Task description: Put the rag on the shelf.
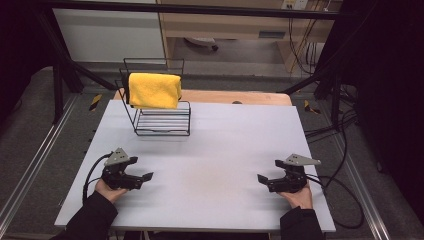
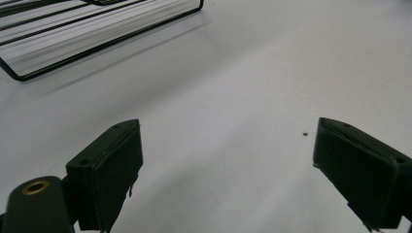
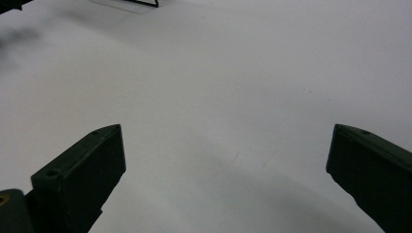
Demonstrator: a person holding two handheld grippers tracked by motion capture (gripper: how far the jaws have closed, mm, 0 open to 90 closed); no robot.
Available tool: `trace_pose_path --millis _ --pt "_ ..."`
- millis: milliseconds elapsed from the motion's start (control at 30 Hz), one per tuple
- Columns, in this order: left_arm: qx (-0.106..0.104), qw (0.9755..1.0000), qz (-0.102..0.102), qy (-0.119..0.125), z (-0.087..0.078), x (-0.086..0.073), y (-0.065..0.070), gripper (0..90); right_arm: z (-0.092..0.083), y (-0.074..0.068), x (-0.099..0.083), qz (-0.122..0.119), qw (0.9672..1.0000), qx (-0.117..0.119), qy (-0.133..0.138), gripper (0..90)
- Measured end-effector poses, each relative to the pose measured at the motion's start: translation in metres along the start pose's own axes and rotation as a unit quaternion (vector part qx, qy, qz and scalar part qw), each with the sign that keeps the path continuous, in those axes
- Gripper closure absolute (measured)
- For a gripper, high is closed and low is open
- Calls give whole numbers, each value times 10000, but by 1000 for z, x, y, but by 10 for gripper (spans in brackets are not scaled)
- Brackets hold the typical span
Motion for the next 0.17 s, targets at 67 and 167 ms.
trace_pose_path --millis 67,167 --pt "1 10000 -26 -2 0 -1 -1 106 -1 -1 0 26 10000 17 27 14" --pt "17 10000 -23 -1 0 -1 -1 106 -1 -1 0 13 10000 17 22 15"
Point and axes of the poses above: each handheld gripper's, and its own axes: z roughly forward along the jaws, x roughly out of its top, y roughly to its right, the point moved 9 cm from there along z, roughly forward along the jaws, and after that the axes turned 13 degrees about z, right-handed, at the moved point
